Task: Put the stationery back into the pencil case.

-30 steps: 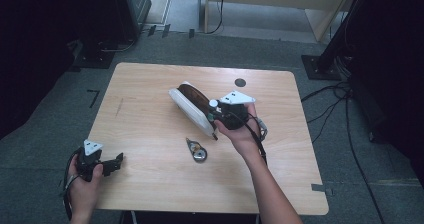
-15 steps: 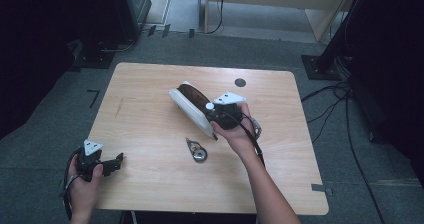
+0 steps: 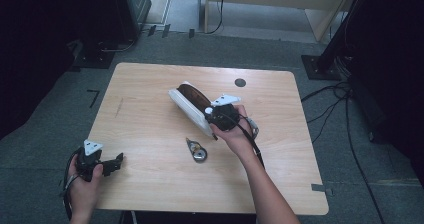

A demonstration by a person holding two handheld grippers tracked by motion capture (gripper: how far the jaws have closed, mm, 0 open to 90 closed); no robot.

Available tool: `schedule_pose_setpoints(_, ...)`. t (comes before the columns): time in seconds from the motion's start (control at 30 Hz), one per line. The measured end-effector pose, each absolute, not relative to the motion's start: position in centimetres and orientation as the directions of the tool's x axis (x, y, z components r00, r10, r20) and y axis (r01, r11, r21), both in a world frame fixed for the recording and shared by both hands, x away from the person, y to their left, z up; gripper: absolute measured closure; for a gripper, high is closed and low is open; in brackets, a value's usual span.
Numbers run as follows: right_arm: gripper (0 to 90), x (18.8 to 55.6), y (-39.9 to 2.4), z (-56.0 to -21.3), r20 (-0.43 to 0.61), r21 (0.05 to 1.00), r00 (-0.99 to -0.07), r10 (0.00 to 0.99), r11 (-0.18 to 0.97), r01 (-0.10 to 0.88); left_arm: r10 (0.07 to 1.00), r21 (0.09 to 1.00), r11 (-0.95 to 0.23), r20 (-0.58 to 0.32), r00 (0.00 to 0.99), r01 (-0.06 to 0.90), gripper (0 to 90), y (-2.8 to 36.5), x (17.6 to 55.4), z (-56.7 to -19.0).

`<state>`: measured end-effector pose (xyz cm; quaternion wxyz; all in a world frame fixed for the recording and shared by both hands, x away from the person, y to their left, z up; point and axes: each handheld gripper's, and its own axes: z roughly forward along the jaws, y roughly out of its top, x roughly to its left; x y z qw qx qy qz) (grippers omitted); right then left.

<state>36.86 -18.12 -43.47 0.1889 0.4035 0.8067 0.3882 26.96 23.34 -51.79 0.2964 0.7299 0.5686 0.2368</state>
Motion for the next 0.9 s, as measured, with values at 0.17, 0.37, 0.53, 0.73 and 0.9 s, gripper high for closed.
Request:
schedule_pose_setpoints(0.17, 65.1, 37.2, -18.0, -43.9, 0.02, 0.774, -0.601, 0.799, 0.368, 0.515, 0.97, 0.702, -0.177, 0.008, 0.241, 0.689, 8.4, 23.3, 27.0, -51.8)
schedule_pose_setpoints(0.37, 65.1, 37.5, -17.9, -44.1, 0.036, 0.774, -0.598, 0.8, 0.357, 0.523, 0.97, 0.702, -0.178, 0.008, 0.242, 0.689, 8.4, 23.3, 27.0, -51.8)
schedule_pose_setpoints(0.53, 64.9, 37.6, -17.9, -44.1, 0.04, 0.775, -0.599, 0.8, 0.353, 0.524, 0.97, 0.702, -0.178, 0.008, 0.242, 0.689, 8.4, 23.3, 27.0, -51.8)
schedule_pose_setpoints(0.73, 64.3, 37.7, -17.8, -44.0, 0.035, 0.776, -0.602, 0.798, 0.358, 0.519, 0.97, 0.702, -0.178, 0.008, 0.242, 0.689, 8.4, 23.3, 27.0, -51.8)
schedule_pose_setpoints(0.9, 65.1, 38.1, -17.8, -43.9, 0.041, 0.774, -0.605, 0.795, 0.358, 0.522, 0.97, 0.702, -0.178, 0.008, 0.242, 0.689, 8.4, 23.3, 27.0, -51.8)
